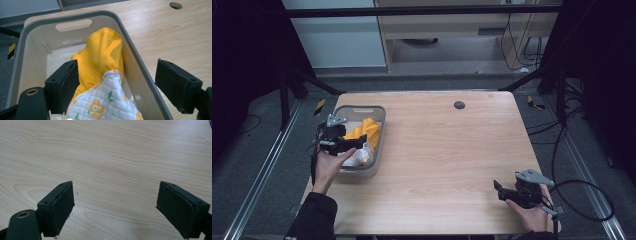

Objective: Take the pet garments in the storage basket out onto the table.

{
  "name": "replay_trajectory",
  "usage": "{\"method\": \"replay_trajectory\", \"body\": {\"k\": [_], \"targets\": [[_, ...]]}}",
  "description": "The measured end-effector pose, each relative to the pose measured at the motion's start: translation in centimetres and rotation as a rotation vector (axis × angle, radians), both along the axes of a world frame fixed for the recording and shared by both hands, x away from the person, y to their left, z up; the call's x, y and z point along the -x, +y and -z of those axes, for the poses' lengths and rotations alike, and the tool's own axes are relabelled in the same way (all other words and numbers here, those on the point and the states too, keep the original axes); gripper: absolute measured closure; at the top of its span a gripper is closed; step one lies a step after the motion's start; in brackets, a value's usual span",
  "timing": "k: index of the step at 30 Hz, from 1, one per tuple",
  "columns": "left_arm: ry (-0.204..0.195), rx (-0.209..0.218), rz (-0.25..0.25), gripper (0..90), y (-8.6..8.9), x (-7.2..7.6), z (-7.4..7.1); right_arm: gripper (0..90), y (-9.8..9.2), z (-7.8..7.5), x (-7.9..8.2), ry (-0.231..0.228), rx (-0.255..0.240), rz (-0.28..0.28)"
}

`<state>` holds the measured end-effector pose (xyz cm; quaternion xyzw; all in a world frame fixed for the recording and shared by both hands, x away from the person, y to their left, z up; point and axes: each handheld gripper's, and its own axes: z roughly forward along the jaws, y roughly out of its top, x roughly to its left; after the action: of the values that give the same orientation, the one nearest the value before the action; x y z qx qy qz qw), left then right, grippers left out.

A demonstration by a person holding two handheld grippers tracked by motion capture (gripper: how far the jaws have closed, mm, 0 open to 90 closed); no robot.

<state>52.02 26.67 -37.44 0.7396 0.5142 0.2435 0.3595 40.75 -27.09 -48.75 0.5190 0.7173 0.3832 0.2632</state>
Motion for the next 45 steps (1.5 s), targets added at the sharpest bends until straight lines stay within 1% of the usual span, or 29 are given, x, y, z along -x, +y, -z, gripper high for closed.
{"method": "replay_trajectory", "body": {"k": [4,6,7,8,9,11,15,16,17,18,21,23,24,26,27,28,29,30,31,34,36,38,39,40,44,45], "targets": [[0.033,-0.024,0.004,19.3,-0.2,-0.5,0.2,14.2,0.0,0.0,-0.1,0.001,0.008,-0.001],[0.045,-0.028,0.005,19.8,-0.4,-0.7,0.3,14.2,0.1,0.0,-0.1,0.008,0.007,0.000],[0.045,-0.028,0.005,20.2,-0.4,-0.7,0.3,14.2,0.1,0.0,-0.1,0.008,0.007,0.000],[0.057,-0.027,0.006,20.8,-0.5,-0.9,0.5,14.2,0.1,0.1,-0.1,0.007,0.013,-0.004],[0.057,-0.027,0.006,21.1,-0.5,-0.9,0.5,14.1,0.2,0.1,-0.1,0.008,0.011,-0.005],[0.078,-0.031,0.002,21.8,-0.7,-1.2,0.8,14.1,0.1,0.1,-0.1,0.010,0.013,-0.007],[0.093,-0.043,-0.005,23.6,-0.7,-1.3,1.1,14.1,0.1,0.1,-0.2,0.014,0.018,-0.010],[0.105,-0.048,-0.013,24.1,-0.7,-1.4,1.4,14.1,0.1,0.2,-0.2,0.016,0.020,-0.011],[0.105,-0.048,-0.013,24.6,-0.7,-1.4,1.4,14.1,0.1,0.2,-0.2,0.016,0.020,-0.011],[0.117,-0.055,-0.016,25.0,-0.7,-1.5,1.6,14.1,0.1,0.2,-0.2,0.020,0.018,-0.010],[0.125,-0.057,-0.020,26.8,-0.6,-1.6,1.8,14.1,0.2,0.2,-0.2,0.022,0.020,-0.011],[0.143,-0.073,-0.022,27.6,-0.6,-1.6,2.0,14.1,0.2,0.2,-0.2,0.030,0.012,-0.009],[0.149,-0.072,-0.022,28.0,-0.6,-1.7,2.2,14.1,0.2,0.2,-0.2,0.025,0.020,-0.012],[0.162,-0.070,-0.020,28.9,-0.6,-1.7,2.4,14.0,0.2,0.3,-0.2,0.031,0.015,-0.011],[0.162,-0.070,-0.020,29.2,-0.6,-1.7,2.4,14.0,0.2,0.3,-0.2,0.031,0.015,-0.011],[0.173,-0.073,-0.020,29.5,-0.7,-1.8,2.6,13.9,0.2,0.3,-0.3,0.032,0.017,-0.013],[0.173,-0.073,-0.020,30.0,-0.7,-1.8,2.6,13.9,0.2,0.3,-0.3,0.032,0.017,-0.013],[0.186,-0.075,-0.022,30.2,-0.7,-1.9,2.8,13.9,0.2,0.3,-0.3,0.033,0.018,-0.015],[0.186,-0.075,-0.022,30.6,-0.7,-1.9,2.8,13.9,0.2,0.3,-0.3,0.033,0.018,-0.015],[0.211,-0.063,-0.019,31.4,-0.8,-2.0,3.3,13.6,0.2,0.3,-0.3,0.037,0.016,-0.012],[0.223,-0.062,-0.017,32.6,-0.8,-2.0,3.5,13.5,0.2,0.3,-0.3,0.047,0.011,-0.013],[0.236,-0.069,-0.021,34.0,-0.8,-2.0,3.7,13.4,0.2,0.4,-0.4,0.043,0.024,-0.015],[0.236,-0.069,-0.021,35.0,-0.8,-2.0,3.7,13.4,0.2,0.4,-0.4,0.043,0.024,-0.015],[0.244,-0.072,-0.023,35.0,-0.8,-2.1,3.9,13.5,0.2,0.4,-0.4,0.043,0.023,-0.015],[0.271,-0.085,-0.035,40.7,-0.8,-2.3,4.3,13.4,0.2,0.4,-0.4,0.042,0.024,-0.015],[0.271,-0.085,-0.035,41.4,-0.8,-2.3,4.3,13.4,0.2,0.4,-0.4,0.042,0.024,-0.015]]}}
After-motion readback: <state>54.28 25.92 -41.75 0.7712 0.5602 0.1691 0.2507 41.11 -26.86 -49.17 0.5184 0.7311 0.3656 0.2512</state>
